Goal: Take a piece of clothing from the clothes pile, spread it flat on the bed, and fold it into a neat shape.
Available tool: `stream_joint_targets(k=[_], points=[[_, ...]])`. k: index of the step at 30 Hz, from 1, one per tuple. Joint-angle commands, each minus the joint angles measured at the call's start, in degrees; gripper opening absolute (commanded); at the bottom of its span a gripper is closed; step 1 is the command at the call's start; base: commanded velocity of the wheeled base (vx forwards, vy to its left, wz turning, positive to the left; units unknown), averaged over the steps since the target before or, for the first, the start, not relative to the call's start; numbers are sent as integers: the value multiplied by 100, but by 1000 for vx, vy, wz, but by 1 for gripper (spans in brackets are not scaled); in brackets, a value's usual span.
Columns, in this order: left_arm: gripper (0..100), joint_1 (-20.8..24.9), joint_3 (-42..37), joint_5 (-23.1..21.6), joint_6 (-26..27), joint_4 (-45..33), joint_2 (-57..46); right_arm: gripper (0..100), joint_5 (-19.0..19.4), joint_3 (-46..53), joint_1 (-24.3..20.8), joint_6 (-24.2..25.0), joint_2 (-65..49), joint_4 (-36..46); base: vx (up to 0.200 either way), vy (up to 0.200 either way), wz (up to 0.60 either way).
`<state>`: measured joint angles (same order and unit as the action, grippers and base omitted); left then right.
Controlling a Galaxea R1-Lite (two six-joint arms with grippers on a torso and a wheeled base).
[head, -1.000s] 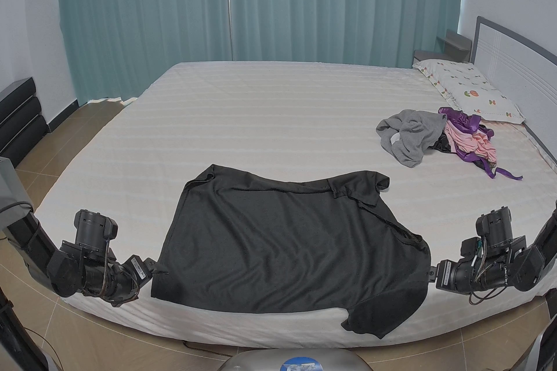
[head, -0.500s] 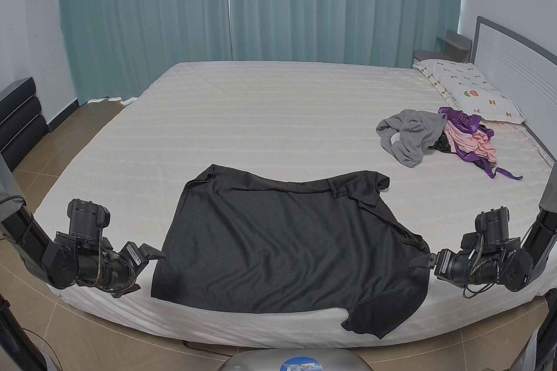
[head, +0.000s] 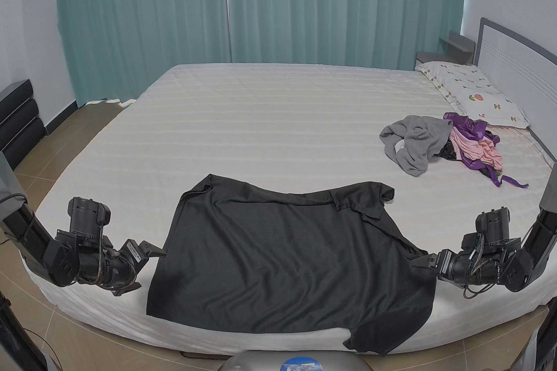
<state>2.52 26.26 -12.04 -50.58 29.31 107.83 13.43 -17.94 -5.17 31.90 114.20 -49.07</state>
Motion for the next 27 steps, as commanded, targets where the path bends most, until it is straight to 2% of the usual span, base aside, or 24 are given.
stream_joint_targets(k=[1,10,15,18,22,23,27], points=[[100,-6,11,0,-13,5,98,100,1,10,7,0,-21,-6,0,0,0],[100,-15,134,0,-31,5,213,100,-7,37,-2,18,-21,-129,0,0,0],[100,11,354,9,-75,-4,195,100,-16,37,-10,325,-12,-358,0,0,0],[100,55,951,62,-339,-21,283,100,1,45,-10,475,-3,-472,0,0,0],[100,82,1373,53,-356,5,529,100,1,89,-19,492,-3,-481,0,0,0],[100,99,1883,53,-347,-21,898,100,1,107,-19,501,-3,-481,0,0,0],[100,187,2744,220,-321,-21,1672,100,10,133,-19,501,23,-481,0,0,0]])
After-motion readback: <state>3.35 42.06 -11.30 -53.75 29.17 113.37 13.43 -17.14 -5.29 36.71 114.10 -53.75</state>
